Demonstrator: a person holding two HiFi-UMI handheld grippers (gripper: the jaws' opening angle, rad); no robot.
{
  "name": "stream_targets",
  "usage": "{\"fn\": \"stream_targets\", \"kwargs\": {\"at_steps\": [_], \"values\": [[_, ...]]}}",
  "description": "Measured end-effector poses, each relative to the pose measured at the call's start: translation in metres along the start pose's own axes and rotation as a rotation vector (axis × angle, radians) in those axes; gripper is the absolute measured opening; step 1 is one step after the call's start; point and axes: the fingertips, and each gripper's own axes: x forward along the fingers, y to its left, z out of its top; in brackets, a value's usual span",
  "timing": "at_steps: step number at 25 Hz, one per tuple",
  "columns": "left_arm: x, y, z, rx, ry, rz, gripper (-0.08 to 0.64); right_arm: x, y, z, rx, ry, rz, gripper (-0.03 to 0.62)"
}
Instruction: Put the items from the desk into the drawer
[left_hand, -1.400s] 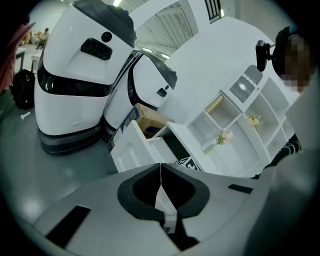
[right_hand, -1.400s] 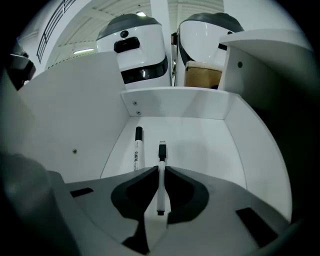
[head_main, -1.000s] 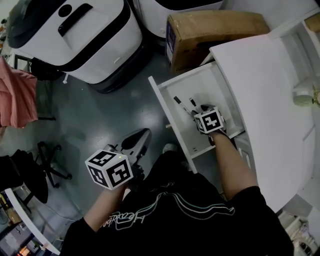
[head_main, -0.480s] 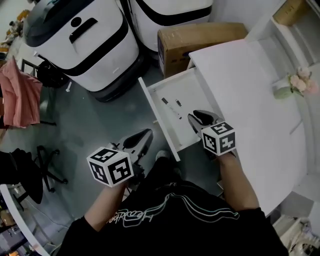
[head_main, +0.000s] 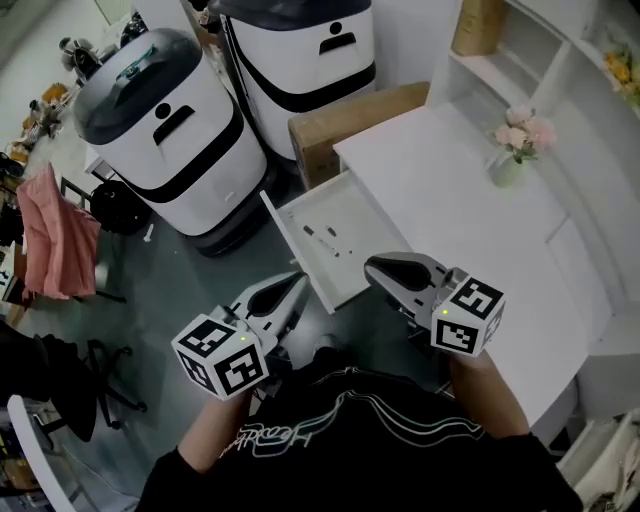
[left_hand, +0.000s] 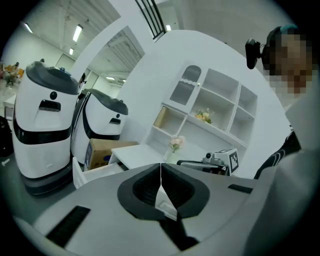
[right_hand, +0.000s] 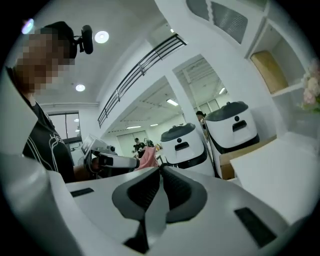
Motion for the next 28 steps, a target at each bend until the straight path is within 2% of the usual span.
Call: {"fn": "stream_targets", "kwargs": {"at_steps": [3, 5, 8, 11, 28], "values": [[-0.013, -0.034, 0.006, 0.056, -0.028, -0.029, 0.023, -0.023, 0.026, 0.015, 0.015, -0.085, 0.039, 0.054], [-0.020, -0.051, 0.007, 0.087, -0.041, -0.036, 0.021, -0.034, 0.041, 0.020, -0.006, -0.105, 0.054, 0.054], [-0.028, -0.067, 0.009, 0.109, -0.074, -0.044, 0.022, -0.046, 0.051, 0.025, -0.075, -0.108, 0.019, 0.054], [-0.032, -0.080, 0.009, 0.124, -0.098, -0.054, 0.023, -0.058, 0.053, 0.031, -0.074, -0.146, -0.003, 0.051], [-0.035, -0.109, 0.013, 0.164, -0.112, -0.075, 0.023, -0.076, 0.069, 0.031, -0.122, -0.125, -0.027, 0.048]]}}
